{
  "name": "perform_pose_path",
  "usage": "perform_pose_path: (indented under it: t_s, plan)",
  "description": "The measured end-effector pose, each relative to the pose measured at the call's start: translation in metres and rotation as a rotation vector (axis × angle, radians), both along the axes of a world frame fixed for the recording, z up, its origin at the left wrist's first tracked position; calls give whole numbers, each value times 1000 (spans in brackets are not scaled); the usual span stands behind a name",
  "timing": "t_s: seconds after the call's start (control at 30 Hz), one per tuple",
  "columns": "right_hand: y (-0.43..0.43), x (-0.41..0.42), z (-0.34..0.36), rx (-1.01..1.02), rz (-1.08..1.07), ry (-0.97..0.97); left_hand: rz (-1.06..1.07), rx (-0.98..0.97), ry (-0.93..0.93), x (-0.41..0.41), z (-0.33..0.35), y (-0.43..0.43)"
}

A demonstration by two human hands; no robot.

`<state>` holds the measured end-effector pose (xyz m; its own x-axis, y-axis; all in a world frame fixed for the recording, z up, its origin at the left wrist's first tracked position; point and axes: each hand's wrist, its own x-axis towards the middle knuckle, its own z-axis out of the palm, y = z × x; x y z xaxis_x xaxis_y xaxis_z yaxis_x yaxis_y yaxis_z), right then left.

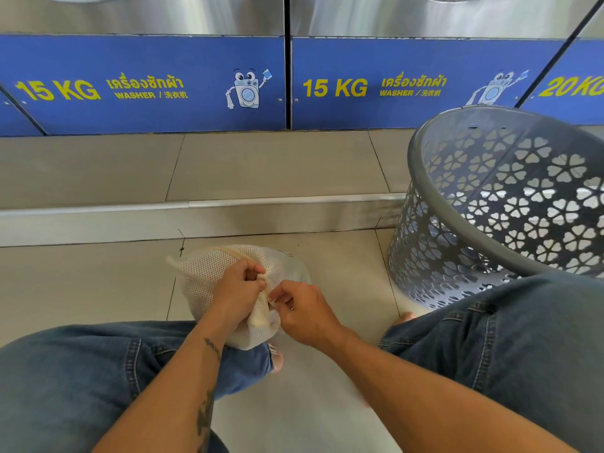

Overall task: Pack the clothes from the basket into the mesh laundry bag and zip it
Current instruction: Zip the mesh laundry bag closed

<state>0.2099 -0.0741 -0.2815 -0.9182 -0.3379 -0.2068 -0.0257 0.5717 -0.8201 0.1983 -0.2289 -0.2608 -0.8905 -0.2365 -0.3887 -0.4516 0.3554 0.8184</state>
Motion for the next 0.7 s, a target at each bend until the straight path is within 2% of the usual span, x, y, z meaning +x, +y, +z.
perform_pose_path:
  t_s: [0.27,0.47,0.7]
  plan:
    - [-6,-6,1,-119,-184,-198,-73,43,-10,1,5,-1]
    - [-10,-5,-2,-250,-312,-352,-135,116,-88,2,11,-2]
    - [-18,-8,3,-457,-439,-596,-174,34,-184,12,16,-7]
